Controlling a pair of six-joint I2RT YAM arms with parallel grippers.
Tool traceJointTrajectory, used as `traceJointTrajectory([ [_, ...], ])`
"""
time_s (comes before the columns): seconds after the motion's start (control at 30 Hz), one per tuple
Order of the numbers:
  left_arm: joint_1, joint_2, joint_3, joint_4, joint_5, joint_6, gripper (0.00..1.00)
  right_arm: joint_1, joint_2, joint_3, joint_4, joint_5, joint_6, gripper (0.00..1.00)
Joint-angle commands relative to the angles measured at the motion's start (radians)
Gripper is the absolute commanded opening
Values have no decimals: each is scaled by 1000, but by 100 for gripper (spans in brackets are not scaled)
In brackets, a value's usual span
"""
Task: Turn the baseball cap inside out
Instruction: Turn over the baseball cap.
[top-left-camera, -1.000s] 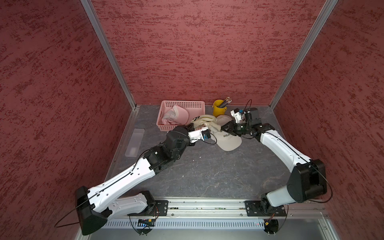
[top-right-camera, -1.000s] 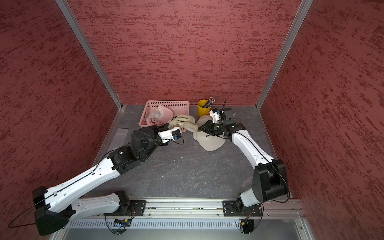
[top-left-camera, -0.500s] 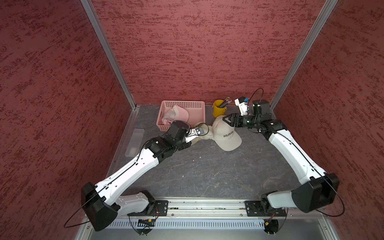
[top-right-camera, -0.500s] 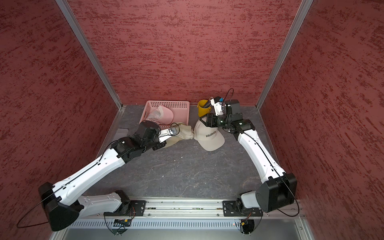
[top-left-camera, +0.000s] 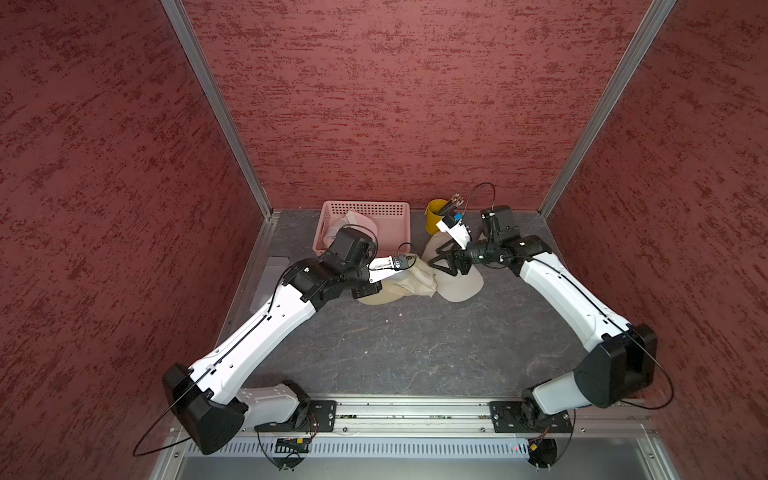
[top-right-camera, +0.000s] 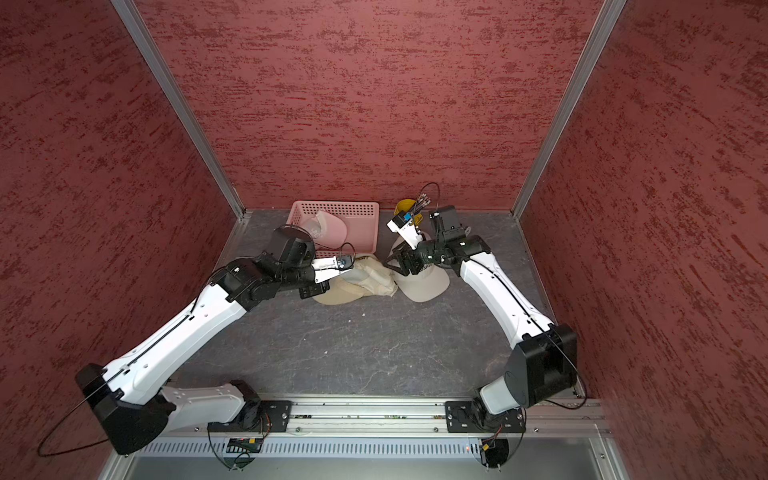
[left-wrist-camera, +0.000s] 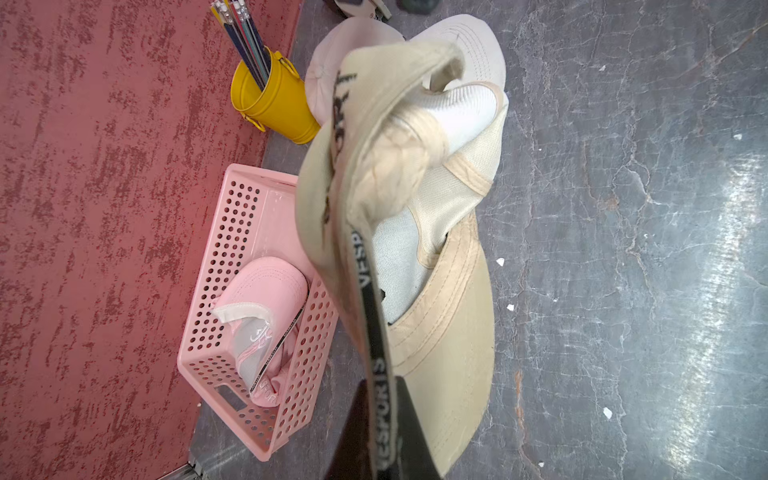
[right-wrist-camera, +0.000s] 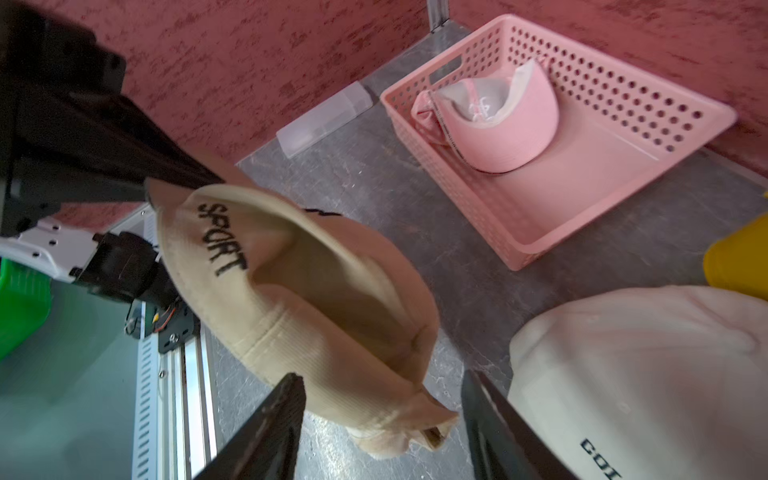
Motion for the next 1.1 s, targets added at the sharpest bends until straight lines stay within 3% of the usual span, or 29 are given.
traceJointTrajectory([
  [0.0,4,16,42,-3,28,30,0,24,-26,21,-42,-40,-117,66],
  [0.47,11,3,58,17,84,30,0,27,20,-27,-1,17,-129,67],
  [0.53,12,-3,48,27,78,29,0,26,42,-13,5,16,-123,58],
  [0.63,22,-10,25,68,32,4,0,27,57,-6,20,46,-104,33],
  [0.73,35,-15,4,126,-10,-51,0,26,53,-27,90,82,-42,16],
  [0.93,34,13,9,133,-105,-214,0,26,-8,-88,323,174,182,2],
  [1.07,37,58,45,86,-211,-398,0,30,-76,-97,420,449,371,4],
])
